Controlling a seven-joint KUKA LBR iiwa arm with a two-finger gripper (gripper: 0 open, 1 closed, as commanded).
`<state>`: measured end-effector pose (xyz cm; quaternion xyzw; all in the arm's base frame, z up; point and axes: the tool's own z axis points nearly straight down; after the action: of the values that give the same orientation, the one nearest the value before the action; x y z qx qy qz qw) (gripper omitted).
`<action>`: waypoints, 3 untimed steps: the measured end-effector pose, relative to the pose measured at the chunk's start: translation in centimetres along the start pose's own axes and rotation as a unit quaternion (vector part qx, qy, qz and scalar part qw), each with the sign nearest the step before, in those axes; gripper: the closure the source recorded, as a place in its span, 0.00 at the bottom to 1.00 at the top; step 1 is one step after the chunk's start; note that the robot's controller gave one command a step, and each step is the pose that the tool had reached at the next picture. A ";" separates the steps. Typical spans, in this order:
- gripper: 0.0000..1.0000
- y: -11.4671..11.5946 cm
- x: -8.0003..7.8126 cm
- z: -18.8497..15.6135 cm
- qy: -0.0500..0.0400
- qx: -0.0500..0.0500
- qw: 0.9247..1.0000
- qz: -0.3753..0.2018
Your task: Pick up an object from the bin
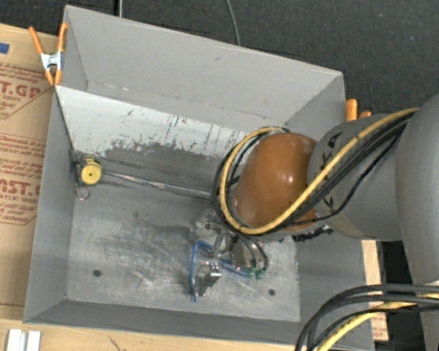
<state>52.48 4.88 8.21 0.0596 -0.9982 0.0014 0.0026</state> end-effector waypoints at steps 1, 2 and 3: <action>0.00 1.8 0.8 -4.6 -0.004 -0.001 0.992 -0.125; 0.00 -6.0 0.1 -0.1 -0.001 0.000 0.992 -0.128; 1.00 -5.4 -0.1 -0.4 -0.003 -0.002 0.991 -0.131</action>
Offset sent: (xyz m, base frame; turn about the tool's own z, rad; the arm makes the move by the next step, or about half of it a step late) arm -0.0107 0.0152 0.0456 -0.2491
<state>53.18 -0.50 8.62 0.1899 -0.9818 -0.0007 -0.0002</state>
